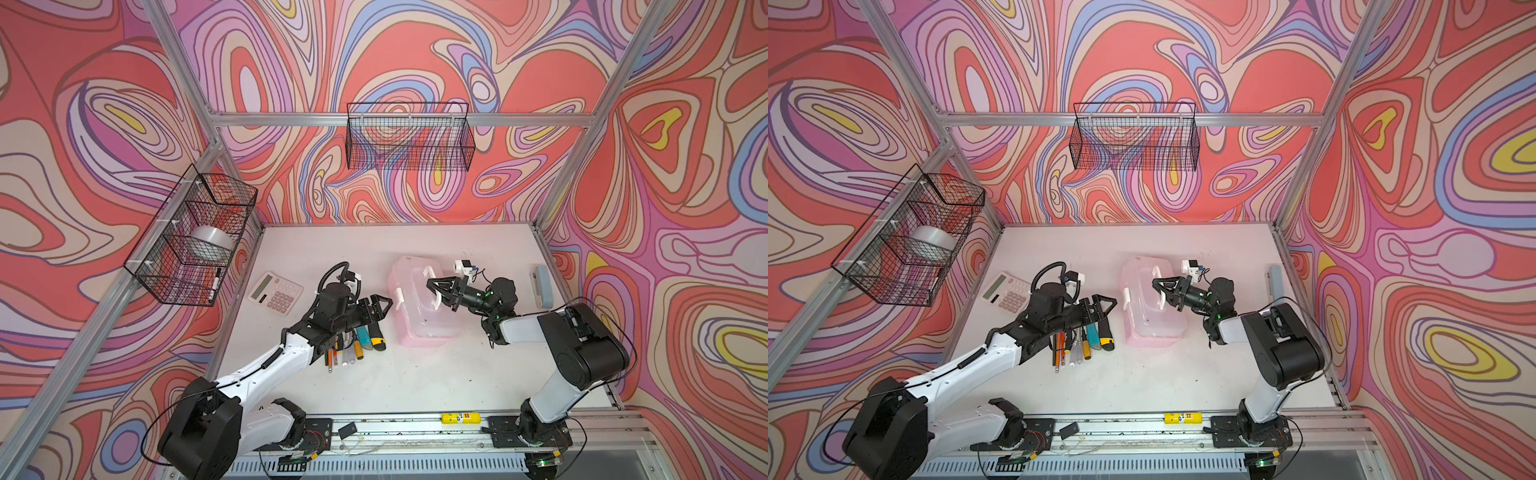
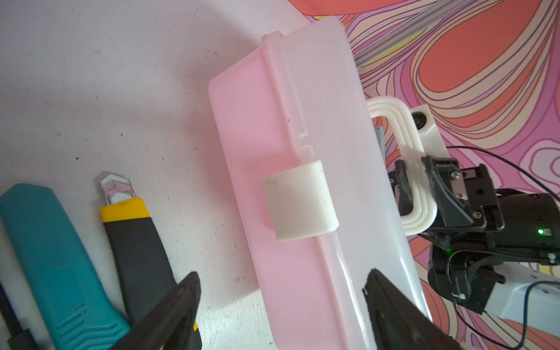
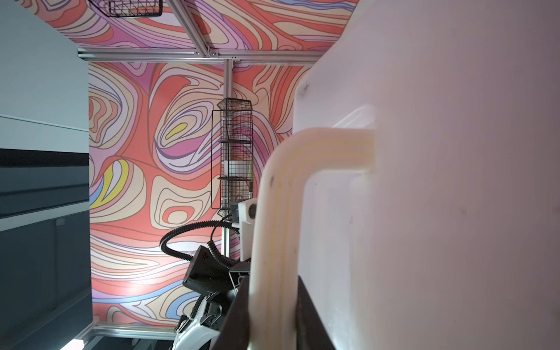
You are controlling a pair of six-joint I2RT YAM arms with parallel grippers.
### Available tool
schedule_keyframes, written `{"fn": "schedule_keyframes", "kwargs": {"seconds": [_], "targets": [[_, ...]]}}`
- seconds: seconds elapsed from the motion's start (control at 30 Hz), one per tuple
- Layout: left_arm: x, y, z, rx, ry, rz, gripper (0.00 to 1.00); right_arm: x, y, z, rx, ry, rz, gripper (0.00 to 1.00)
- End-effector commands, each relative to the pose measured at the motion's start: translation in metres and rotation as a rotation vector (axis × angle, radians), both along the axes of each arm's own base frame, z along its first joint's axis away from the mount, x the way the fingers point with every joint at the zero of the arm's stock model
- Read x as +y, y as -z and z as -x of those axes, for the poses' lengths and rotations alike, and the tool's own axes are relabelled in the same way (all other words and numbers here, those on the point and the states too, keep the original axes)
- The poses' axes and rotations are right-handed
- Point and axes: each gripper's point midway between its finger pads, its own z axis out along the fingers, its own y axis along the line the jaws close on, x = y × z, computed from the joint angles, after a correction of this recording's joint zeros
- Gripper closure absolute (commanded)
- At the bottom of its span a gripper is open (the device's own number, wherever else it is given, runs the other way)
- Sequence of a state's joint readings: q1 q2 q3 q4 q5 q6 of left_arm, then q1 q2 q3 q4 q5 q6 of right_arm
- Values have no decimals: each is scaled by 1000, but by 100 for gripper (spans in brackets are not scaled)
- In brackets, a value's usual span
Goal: Pack the tool kit
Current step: 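Tilt the box up with the right gripper while the left gripper grasps the latch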
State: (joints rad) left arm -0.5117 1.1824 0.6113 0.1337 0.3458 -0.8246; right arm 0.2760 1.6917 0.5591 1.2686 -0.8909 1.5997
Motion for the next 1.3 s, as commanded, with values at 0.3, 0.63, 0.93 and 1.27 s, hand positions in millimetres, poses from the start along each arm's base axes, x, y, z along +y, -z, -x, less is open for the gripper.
{"fn": "schedule_keyframes", "kwargs": {"seconds": [0.3,0.63,0.93,1.27], "targets": [[-18,-5,-8,-13,15,122,18,2,-30,8,-137,-70,-66,100],[-33,9,-17,27,33,177,20,-6,-10,1,-77,-20,-58,100],[-51,9,-24,31,64,235,22,-6,9,-4,-34,-14,-42,100],[-69,-2,-35,-1,90,399,25,-3,13,-9,-31,-42,-36,100]]}}
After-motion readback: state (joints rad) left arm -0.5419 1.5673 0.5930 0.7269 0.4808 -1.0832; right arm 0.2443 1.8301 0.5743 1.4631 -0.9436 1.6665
